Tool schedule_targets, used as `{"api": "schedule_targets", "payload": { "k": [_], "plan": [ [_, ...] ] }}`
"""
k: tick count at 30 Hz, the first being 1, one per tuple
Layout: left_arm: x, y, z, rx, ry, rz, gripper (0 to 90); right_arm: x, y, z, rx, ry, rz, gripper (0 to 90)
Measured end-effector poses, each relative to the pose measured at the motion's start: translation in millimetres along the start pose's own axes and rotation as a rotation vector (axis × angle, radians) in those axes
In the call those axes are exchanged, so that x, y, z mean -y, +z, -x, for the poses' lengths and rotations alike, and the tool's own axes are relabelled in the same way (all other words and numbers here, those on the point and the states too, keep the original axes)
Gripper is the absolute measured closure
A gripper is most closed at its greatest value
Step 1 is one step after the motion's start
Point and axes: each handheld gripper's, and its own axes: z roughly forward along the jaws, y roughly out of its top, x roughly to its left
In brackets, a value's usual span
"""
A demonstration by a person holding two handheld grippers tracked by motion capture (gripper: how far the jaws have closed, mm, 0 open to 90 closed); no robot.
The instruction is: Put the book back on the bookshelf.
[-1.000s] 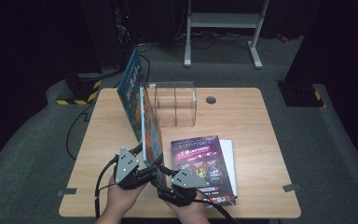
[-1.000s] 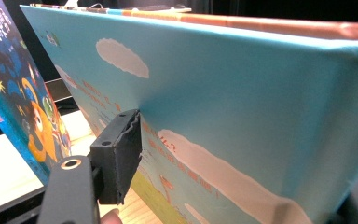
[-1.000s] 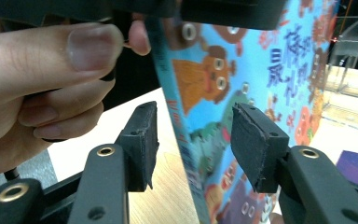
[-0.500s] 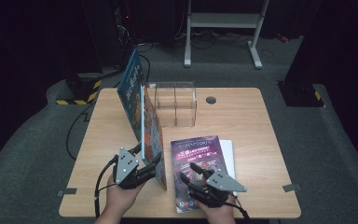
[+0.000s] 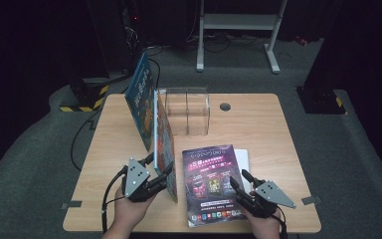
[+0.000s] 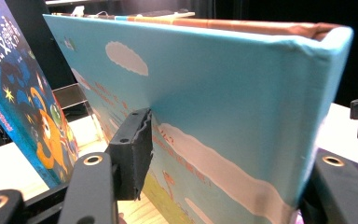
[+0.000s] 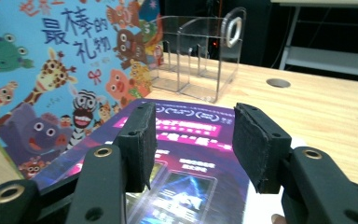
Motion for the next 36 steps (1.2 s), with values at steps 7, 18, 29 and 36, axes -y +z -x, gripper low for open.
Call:
{"api": "schedule_targets", "payload": {
  "k": [7, 18, 29, 36],
  "plan": [
    [0.9, 0.0, 1.1, -0.003, -0.002, 0.008, 43.0, -1.4, -0.1, 7.5, 0.005, 0.028, 0.003, 49.7],
    [0.5, -2.8, -3.7, -0.020, 0.013, 0.016, 53.8, 1.3, 3.0, 4.7, 0.003, 0.025, -0.013, 49.7],
    [2.1, -7.9, -10.4, -0.027, -0.002, 0.031, 62.2, 2.1, 3.1, 6.6, 0.005, 0.042, -0.013, 49.8],
    [3.7, -11.2, -18.1, -0.033, -0.014, 0.032, 64.2, 3.9, 4.4, 8.2, 0.007, 0.044, -0.023, 49.9]
  ]
}}
